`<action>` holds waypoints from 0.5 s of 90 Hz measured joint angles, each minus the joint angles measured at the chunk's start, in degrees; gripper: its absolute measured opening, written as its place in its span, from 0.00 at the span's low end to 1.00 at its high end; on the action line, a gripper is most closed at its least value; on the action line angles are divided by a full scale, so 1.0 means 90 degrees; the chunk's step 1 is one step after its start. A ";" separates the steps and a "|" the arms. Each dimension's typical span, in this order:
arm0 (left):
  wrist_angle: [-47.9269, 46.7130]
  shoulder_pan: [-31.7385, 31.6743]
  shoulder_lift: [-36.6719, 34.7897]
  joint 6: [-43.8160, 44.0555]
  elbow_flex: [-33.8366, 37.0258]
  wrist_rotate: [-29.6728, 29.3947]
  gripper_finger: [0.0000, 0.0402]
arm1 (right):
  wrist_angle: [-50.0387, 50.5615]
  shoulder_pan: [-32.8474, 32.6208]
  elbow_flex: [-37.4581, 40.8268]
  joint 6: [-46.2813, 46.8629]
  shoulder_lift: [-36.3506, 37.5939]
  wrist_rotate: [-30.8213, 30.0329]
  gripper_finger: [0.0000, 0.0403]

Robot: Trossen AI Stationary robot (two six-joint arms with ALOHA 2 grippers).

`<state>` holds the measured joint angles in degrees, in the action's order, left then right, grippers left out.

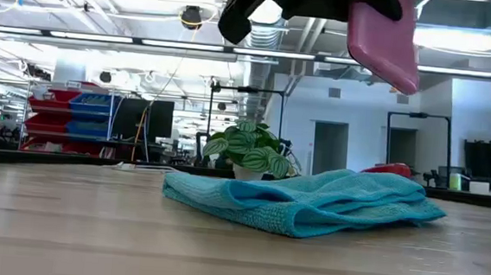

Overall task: Apply microfiber cloth
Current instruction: Spray the back of the pink cellphone with the transparent spray bottle

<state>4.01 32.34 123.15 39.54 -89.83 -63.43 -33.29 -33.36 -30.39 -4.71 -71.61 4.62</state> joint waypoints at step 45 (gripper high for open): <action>-0.1477 0.0369 0.0002 0.0358 -0.0813 -0.1142 0.03 | -0.0639 -0.0210 -0.0122 0.0708 -0.0692 -0.0967 0.96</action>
<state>-9.28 35.66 123.17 42.77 -97.15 -73.71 -39.04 -35.26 -31.49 1.66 -77.84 -4.08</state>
